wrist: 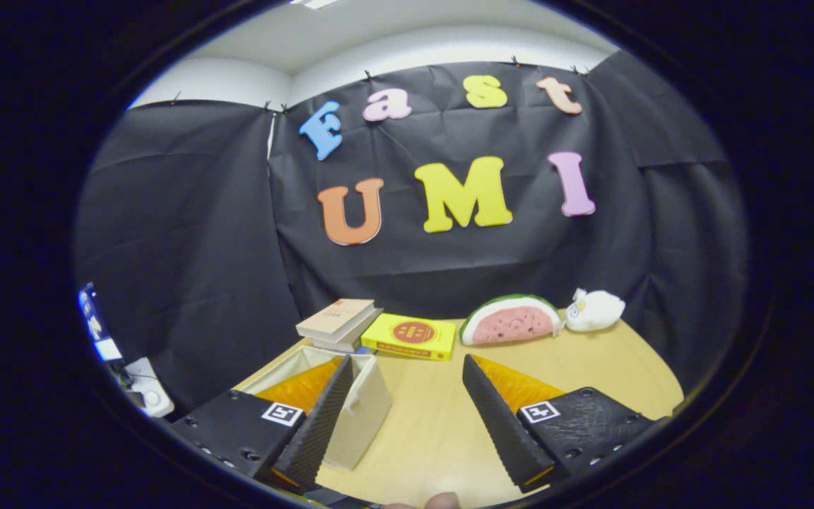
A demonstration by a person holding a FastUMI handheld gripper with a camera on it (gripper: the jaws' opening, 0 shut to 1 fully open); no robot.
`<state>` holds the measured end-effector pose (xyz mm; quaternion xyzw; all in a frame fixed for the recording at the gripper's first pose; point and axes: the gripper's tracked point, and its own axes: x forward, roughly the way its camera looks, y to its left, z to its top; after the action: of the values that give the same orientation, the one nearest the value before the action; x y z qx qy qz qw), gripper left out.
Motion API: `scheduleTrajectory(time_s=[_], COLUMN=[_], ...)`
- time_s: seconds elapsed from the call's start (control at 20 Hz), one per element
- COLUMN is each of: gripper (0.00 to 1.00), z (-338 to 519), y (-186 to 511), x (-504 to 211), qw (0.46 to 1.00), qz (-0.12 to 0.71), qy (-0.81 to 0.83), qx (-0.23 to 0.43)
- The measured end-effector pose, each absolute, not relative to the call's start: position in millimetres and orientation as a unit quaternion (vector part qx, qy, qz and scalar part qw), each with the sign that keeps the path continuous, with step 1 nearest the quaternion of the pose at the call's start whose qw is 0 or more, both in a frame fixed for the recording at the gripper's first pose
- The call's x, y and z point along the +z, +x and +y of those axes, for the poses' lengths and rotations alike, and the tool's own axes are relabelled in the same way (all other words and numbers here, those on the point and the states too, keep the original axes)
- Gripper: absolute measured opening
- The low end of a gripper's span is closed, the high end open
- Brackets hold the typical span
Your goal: Open the storage box then place both shoes into the box .Put the left shoe in first, then the right shoe, with the right side of both shoes facing outward in a uniform manner.
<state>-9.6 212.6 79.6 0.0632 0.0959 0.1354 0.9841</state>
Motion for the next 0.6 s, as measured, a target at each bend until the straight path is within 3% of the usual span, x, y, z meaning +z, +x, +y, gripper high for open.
scheduleTrajectory(time_s=[0.35, 0.6], gripper=[0.96, 0.95], z=[136.7, 94.0], y=[-83.7, -121.6], x=[81.6, 62.9], qw=[0.988, 0.989], qz=[-0.015, -0.037], qy=[0.064, 0.015], qx=[0.14, 0.142])
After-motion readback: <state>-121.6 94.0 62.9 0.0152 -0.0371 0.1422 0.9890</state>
